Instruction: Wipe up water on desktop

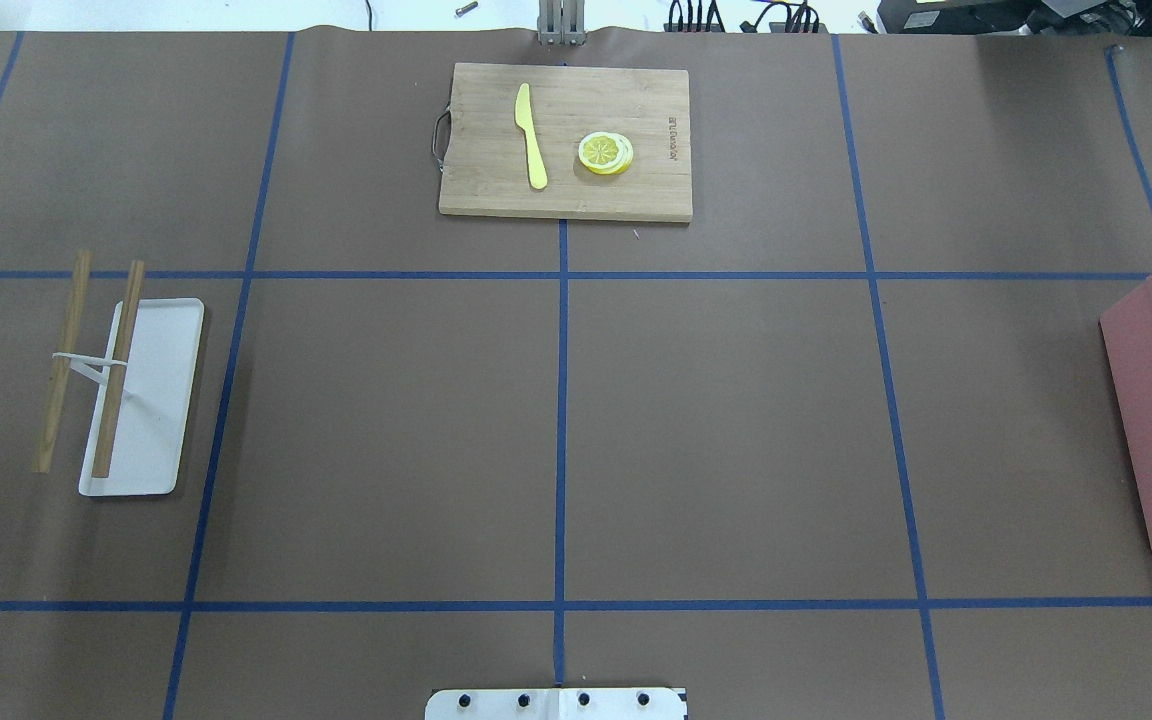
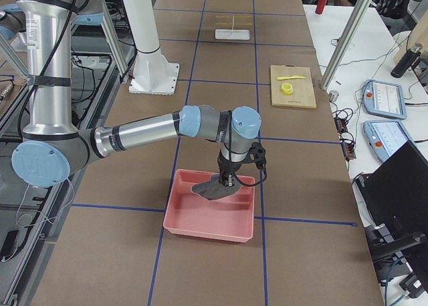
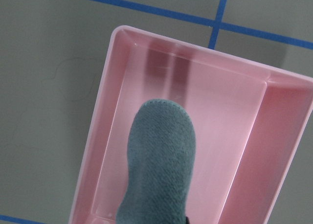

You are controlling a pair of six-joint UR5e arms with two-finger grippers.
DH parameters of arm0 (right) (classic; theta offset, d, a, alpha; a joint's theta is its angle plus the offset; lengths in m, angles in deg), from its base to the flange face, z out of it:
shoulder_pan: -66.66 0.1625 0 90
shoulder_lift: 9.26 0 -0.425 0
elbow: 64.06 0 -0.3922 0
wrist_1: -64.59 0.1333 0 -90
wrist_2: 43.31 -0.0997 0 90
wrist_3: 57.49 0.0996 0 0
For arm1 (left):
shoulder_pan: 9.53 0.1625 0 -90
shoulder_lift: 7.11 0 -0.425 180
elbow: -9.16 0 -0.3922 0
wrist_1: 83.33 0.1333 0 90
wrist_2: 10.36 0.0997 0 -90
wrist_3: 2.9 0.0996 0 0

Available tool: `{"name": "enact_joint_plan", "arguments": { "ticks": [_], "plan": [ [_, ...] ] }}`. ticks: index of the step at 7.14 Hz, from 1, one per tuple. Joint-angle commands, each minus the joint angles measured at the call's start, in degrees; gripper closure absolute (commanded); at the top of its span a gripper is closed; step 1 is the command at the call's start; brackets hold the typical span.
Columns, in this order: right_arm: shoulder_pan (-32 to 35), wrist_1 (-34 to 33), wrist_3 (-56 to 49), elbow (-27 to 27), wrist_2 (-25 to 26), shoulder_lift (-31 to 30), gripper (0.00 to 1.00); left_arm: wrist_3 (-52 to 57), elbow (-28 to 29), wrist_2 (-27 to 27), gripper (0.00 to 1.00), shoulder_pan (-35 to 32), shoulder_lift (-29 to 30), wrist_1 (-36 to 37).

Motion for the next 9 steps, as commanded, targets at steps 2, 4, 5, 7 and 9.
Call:
{"name": "enact_joint_plan", "arguments": {
  "ticks": [2,4,5,7,9],
  "plan": [
    [0.01,1.49,0.43,-1.64,-0.41,-1.38,0.00,-0.17,-0.09,0.00,0.02,0.06,0.17,-0.13],
    [0.01,11.56,0.44,-3.41,-0.07,-0.67,0.00,0.00,-0.18,-0.09,0.02,0.14,0.26,-0.04],
    [0.97,15.00,0.61,-6.63,-0.24,-0.07,0.00,-0.09,-0.18,-0.09,0.02,0.14,0.52,-0.04],
    [3.08,19.17,2.36,-10.69,-1.20,0.90,0.00,-1.48,-0.97,-2.36,0.02,0.14,1.13,0.66],
    [3.00,19.26,9.63,-11.76,-4.62,1.60,0.00,-3.42,-1.67,-4.40,0.02,0.23,1.84,1.01]
  ]
}}
